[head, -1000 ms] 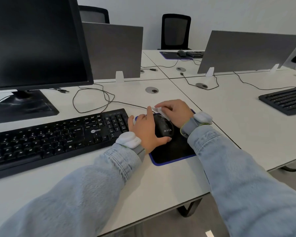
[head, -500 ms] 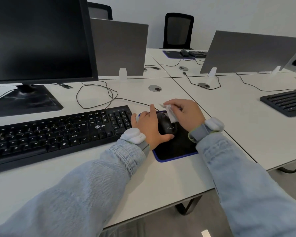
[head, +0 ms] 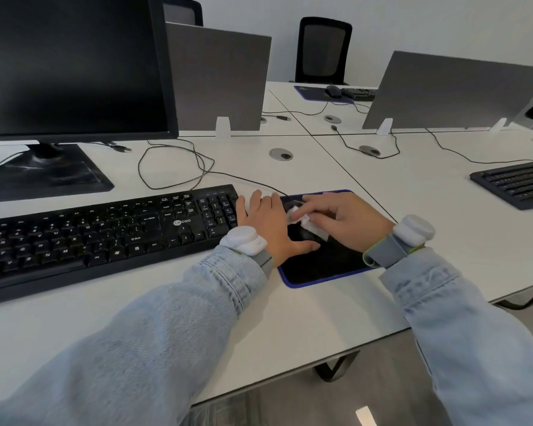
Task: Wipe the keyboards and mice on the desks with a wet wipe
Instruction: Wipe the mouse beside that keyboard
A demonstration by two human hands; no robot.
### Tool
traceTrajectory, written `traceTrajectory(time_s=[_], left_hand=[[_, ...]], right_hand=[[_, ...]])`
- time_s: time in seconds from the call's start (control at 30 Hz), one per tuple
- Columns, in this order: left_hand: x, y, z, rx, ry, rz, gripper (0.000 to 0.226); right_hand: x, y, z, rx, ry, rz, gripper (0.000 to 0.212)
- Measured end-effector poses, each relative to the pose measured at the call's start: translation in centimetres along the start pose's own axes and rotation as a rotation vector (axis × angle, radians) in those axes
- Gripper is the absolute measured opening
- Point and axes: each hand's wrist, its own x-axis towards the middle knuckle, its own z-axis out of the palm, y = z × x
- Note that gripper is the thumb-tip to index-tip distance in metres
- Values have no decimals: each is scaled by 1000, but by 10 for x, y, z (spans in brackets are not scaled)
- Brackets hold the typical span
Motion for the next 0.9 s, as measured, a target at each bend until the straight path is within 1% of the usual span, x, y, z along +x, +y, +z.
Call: traceTrajectory(time_s=[0.07, 0.17, 0.23, 0.3, 0.37, 0.47, 0.5, 0.57, 0.63, 0.67, 0.73, 0.83, 0.9], left_hand=[[-1, -1, -4, 6, -6, 25, 110], [-2, 0, -7, 6, -16, 50, 113], [-3, 0, -7, 14, 0, 42, 111], [-3, 0, -6, 17, 9, 32, 109], [-2, 1, -6, 9, -8, 23, 106], [-2, 0, -7, 4, -8, 11, 111], [-2, 0, -7, 8, 1, 17, 112], [-2, -2, -9, -1, -28, 44, 108], [-2, -3, -10, -31, -52, 80, 101], [-2, -3, -11, -48, -49, 95, 97], [-2, -3, -12, -84, -40, 119, 87], [-1, -3, -12, -112, -50, 152, 71], [1, -5, -11, -112, -63, 166, 66]], right_hand=[[4, 0, -5, 19, 35, -2, 29], [25, 10, -5, 22, 210, 37, 27], [41, 14, 2, 8, 178, 84, 28], [46, 12, 11, -18, 101, 84, 28], [38, 5, 14, -24, 58, 66, 26], [15, 2, 7, 95, 59, 37, 25], [10, 3, 4, 155, 100, 39, 25], [9, 10, 0, 232, 267, 77, 24], [19, 23, -1, 175, 445, 157, 25], [27, 29, -1, 132, 489, 197, 26], [40, 39, 3, 79, 468, 254, 26], [48, 46, 12, 71, 320, 253, 27], [43, 47, 13, 45, 245, 231, 26]])
